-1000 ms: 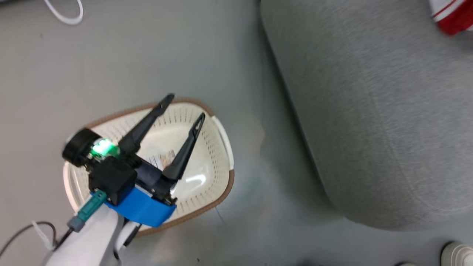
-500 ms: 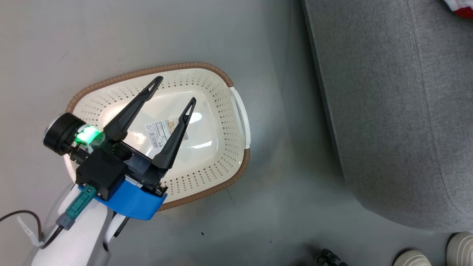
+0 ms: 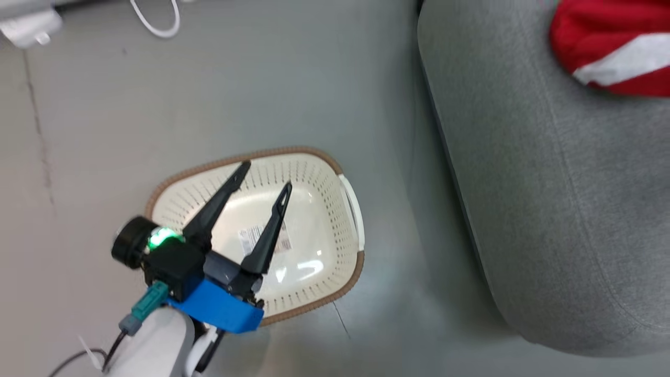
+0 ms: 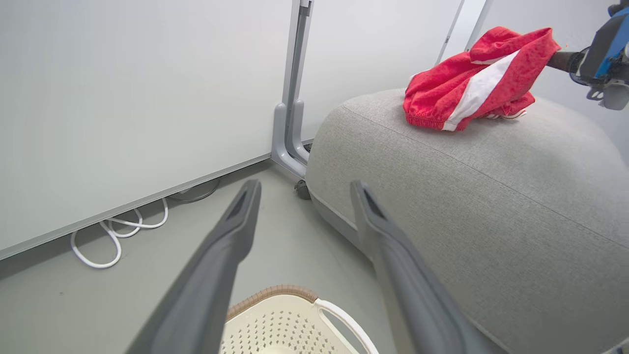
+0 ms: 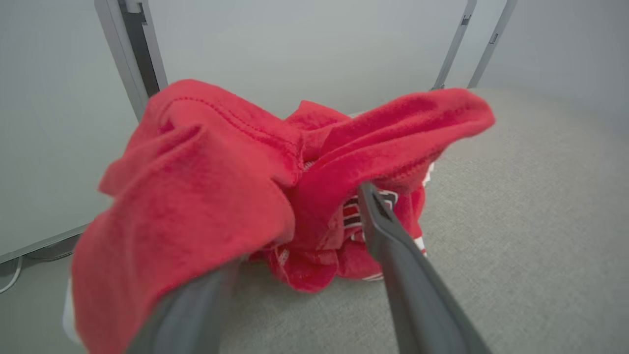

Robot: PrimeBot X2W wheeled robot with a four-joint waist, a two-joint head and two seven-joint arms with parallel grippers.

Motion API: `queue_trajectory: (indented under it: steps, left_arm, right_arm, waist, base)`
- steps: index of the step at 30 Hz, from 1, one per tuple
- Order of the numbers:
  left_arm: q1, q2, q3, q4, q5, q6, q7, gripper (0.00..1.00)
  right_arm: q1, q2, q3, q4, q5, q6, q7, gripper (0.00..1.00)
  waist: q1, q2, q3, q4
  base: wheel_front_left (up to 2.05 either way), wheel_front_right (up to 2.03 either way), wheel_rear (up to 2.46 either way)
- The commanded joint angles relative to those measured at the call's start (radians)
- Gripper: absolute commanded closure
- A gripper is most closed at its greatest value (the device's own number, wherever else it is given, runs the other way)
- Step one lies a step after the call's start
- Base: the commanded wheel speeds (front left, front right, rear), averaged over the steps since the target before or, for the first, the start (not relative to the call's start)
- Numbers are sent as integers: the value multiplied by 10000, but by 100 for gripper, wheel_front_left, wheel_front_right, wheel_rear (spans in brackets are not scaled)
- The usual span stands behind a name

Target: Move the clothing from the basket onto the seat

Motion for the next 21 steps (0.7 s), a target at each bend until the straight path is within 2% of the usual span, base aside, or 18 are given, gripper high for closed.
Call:
queue_trajectory:
  steps: [1, 6, 11, 18, 21]
  left_arm:
    - [318, -82, 85, 94, -55, -29, -30, 0]
    - [1285, -584, 543, 430, -217, -78, -32, 0]
    - [2110, -992, 1002, 634, -215, -105, -33, 0]
    - [2955, -1366, 1698, 765, -144, -142, -32, 0]
    - [3222, -1433, 1977, 806, -105, -157, -34, 0]
  right_arm:
    - [344, -64, 57, -103, -13, -3, 5, 0]
    - [1877, 259, 173, -1286, -22, -3, 406, 0]
    - [3770, 882, 408, -3367, -222, -3, 977, 0]
    - [6374, 2217, 704, -6851, -654, -3, 1683, 0]
    - [7148, 2935, 899, -7882, -648, -3, 1776, 0]
  waist:
    - [0, -1, -1117, 274]
    - [0, -1, -2541, 463]
    - [0, -1, -3622, 759]
    - [0, -1, -4502, 1400]
    - [0, -1, -4730, 1655]
  base:
    - [0, 0, 0]
    - [0, 0, 0]
    - [0, 0, 0]
    - [0, 0, 0]
    - [0, 0, 0]
